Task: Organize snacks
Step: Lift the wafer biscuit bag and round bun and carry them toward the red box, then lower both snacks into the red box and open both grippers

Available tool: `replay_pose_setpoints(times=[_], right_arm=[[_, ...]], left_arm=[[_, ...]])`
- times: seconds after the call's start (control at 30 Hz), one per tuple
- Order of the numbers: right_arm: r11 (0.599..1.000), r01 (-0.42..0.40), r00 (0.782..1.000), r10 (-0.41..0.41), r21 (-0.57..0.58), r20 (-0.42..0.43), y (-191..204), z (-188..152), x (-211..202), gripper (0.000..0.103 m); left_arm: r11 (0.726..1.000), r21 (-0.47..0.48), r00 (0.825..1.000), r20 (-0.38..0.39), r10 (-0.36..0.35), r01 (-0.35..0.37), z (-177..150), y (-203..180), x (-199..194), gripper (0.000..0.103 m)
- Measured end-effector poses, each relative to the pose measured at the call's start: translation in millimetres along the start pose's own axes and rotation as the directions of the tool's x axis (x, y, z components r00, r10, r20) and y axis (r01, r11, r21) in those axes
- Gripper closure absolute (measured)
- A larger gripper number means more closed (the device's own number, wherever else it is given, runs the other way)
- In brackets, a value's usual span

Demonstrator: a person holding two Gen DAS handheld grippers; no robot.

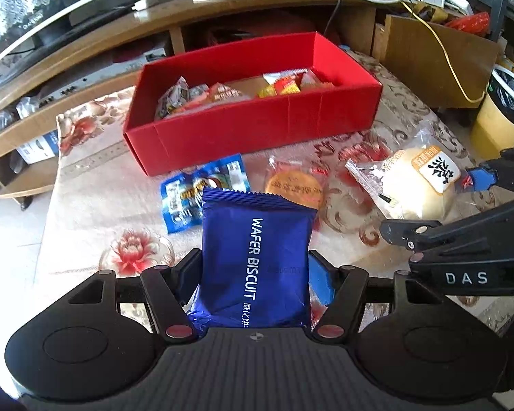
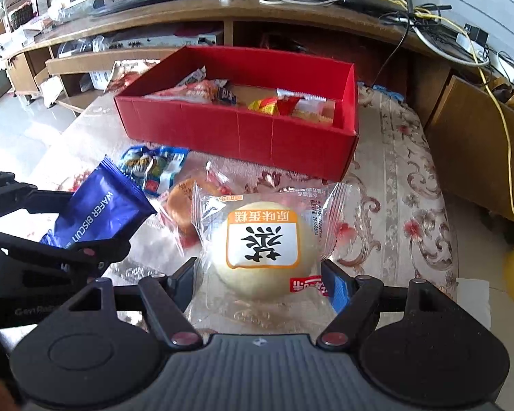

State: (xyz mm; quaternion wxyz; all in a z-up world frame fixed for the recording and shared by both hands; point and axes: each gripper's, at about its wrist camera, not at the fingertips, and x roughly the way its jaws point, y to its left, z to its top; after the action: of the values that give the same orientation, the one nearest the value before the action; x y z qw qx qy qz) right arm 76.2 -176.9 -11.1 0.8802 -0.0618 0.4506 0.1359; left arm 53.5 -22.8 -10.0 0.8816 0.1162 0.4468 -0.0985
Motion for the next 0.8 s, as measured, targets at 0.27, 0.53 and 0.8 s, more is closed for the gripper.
replay_pose_setpoints(times=[0.27, 0.53, 0.8], right_arm=[[1.0, 0.0, 0.999, -0.001, 0.022, 0.043, -5.8, 17.2, -5.7, 0.028], [0.999, 0.006, 0.995, -0.011, 0.052, 0.1, -17.7, 43.1, -9.8, 0.028], [0.997, 0.011, 0.991, -0.021, 0.07, 0.136, -28.8, 70.3, -6.2, 0.028]], left_arm=[[1.0, -0.001, 0.999, 0.035, 0.026, -0.026, 18.1, 1.7, -2.2, 0.032], [0.999, 0.0, 0.996, 0.078, 0.045, -0.045, 41.4, 2.2, -4.7, 0.032], [0.998, -0.011, 0.991, 0.115, 0.065, -0.064, 68.6, 5.3, -1.0, 0.032]])
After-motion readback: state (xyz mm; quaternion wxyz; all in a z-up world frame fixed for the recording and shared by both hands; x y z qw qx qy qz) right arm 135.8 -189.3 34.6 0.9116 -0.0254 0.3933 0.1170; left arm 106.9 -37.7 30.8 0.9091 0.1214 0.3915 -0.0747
